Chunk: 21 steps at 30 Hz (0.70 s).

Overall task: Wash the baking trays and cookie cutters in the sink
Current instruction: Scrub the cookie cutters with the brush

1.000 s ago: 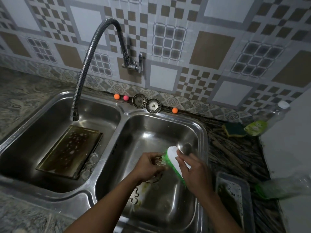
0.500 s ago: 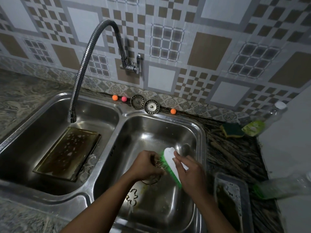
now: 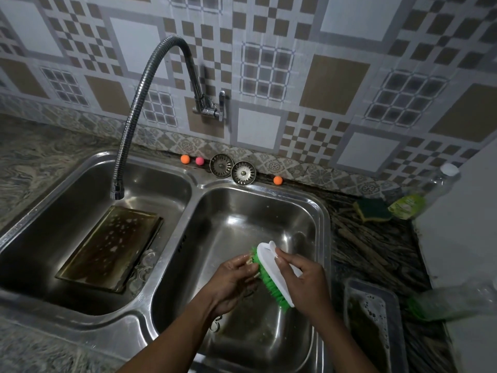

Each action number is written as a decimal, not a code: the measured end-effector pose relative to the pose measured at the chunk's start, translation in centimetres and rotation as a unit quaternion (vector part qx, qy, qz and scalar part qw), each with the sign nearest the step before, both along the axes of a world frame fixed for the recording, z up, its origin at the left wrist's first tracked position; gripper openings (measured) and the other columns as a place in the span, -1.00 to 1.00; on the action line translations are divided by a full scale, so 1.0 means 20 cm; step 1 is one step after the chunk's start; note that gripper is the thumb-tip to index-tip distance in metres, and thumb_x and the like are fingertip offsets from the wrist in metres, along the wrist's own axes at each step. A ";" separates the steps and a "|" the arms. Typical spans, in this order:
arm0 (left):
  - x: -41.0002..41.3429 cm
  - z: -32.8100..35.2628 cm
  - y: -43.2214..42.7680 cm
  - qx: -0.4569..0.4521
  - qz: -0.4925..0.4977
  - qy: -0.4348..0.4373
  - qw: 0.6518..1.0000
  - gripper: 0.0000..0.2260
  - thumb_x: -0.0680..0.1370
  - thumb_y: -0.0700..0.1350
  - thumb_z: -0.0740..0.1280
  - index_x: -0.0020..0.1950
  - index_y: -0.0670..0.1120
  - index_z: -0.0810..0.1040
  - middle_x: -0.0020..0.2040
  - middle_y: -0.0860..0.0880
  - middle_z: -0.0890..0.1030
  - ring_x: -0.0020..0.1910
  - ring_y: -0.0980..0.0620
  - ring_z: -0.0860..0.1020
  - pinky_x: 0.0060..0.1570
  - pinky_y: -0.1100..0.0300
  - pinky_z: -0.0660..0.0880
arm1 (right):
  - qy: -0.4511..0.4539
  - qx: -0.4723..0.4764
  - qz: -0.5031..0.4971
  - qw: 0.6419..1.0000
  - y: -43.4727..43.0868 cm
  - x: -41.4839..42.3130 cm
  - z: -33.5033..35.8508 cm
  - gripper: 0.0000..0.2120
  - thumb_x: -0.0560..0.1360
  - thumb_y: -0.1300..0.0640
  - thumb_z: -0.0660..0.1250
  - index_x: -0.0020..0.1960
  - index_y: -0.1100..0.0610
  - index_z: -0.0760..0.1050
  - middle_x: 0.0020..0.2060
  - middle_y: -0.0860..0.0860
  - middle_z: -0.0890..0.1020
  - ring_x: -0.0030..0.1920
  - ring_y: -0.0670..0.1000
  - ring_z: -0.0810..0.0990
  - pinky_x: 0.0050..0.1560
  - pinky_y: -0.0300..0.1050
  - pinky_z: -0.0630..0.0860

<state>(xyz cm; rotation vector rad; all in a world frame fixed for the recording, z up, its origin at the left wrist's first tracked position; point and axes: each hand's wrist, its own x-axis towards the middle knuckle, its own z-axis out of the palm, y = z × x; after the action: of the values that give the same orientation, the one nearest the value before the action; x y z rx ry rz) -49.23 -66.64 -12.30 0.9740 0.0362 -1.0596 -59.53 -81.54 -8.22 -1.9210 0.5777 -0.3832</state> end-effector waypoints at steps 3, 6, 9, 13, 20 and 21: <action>0.00 0.00 -0.01 -0.012 0.025 0.031 0.999 -0.64 0.50 -0.26 0.39 0.29 -0.24 0.56 0.21 -0.30 0.58 0.16 -0.26 0.57 0.26 -0.18 0.48 | -0.004 0.006 0.000 1.000 0.01 0.00 -0.01 -0.77 0.52 0.05 0.39 0.18 -0.07 0.62 -0.01 -0.38 0.60 0.09 -0.37 0.55 -0.03 -0.50 0.46; -0.01 0.01 0.00 -0.009 0.024 0.036 0.999 -0.66 0.50 -0.22 0.40 0.27 -0.23 0.58 0.05 -0.26 0.58 -0.15 -0.10 0.56 -0.14 0.11 0.57 | -0.005 0.010 -0.001 1.000 0.02 0.00 -0.03 -0.77 0.52 0.04 0.39 0.18 -0.08 0.61 -0.03 -0.44 0.59 0.10 -0.36 0.55 0.02 -0.49 0.46; -0.01 0.01 0.00 0.009 0.022 0.020 1.000 -0.62 0.47 -0.15 0.44 0.28 -0.19 0.59 0.10 -0.26 0.60 -0.05 -0.15 0.52 -0.04 0.06 0.49 | -0.001 0.004 -0.001 1.000 0.03 -0.01 -0.04 -0.77 0.52 0.04 0.40 0.17 -0.10 0.61 -0.07 -0.43 0.59 0.09 -0.35 0.55 0.01 -0.47 0.46; -0.03 -0.01 -0.02 -0.002 0.037 0.031 0.999 -0.63 0.47 -0.22 0.41 0.28 -0.25 0.57 0.20 -0.27 0.62 0.11 -0.18 0.62 -0.02 0.05 0.61 | 0.009 -0.046 0.004 0.999 0.02 0.00 -0.05 -0.78 0.52 0.01 0.39 0.16 -0.11 0.63 -0.04 -0.25 0.65 0.02 -0.24 0.60 -0.02 -0.26 0.57; 0.00 -0.02 -0.01 0.048 -0.021 -0.067 0.996 -0.64 0.49 -0.28 0.43 0.28 -0.15 0.60 0.15 -0.29 0.63 -0.01 -0.17 0.62 -0.03 0.07 0.56 | 0.021 -0.200 -0.023 0.979 0.04 0.01 -0.08 -0.72 0.52 -0.08 0.30 0.19 -0.10 0.61 -0.09 -0.13 0.65 -0.12 -0.06 0.63 -0.19 -0.06 0.58; 0.00 -0.04 -0.01 0.072 -0.022 -0.098 0.992 -0.61 0.46 -0.27 0.47 0.29 -0.12 0.60 0.14 -0.27 0.65 -0.01 -0.19 0.62 0.04 0.01 0.54 | 0.023 -0.198 -0.042 0.979 0.06 0.01 -0.09 -0.75 0.53 -0.05 0.32 0.18 -0.10 0.62 -0.07 -0.13 0.66 -0.10 -0.05 0.64 -0.18 -0.07 0.58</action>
<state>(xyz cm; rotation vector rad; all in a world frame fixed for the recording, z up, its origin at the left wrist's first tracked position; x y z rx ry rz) -49.18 -66.76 -13.08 1.2106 -0.0719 -1.0067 -59.34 -80.37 -9.97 -2.2966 0.6513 -0.5421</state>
